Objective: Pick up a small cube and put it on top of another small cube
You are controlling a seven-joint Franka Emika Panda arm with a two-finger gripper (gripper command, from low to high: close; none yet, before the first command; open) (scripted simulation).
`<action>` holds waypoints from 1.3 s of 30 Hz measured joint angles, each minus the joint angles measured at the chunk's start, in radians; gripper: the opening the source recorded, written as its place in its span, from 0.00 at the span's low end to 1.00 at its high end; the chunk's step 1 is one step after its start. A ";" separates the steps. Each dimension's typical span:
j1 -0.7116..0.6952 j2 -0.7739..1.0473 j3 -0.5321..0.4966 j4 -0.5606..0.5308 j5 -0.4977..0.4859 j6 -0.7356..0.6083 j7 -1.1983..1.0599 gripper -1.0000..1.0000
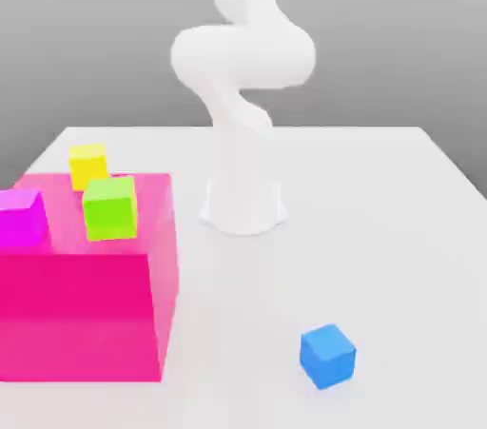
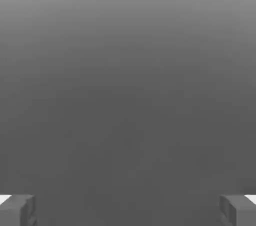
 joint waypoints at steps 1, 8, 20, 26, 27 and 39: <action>0.009 0.039 0.002 -0.016 0.002 0.021 -0.009 0.50; 0.063 0.296 0.026 -0.119 0.013 0.158 -0.065 0.50; 0.145 0.731 0.081 -0.295 -0.011 0.390 -0.128 0.50; 0.174 0.949 0.061 -0.311 -0.065 0.540 -0.107 0.50; 0.181 0.986 0.053 -0.304 -0.072 0.570 -0.101 0.50; 0.176 0.951 0.060 -0.311 -0.065 0.541 -0.107 0.00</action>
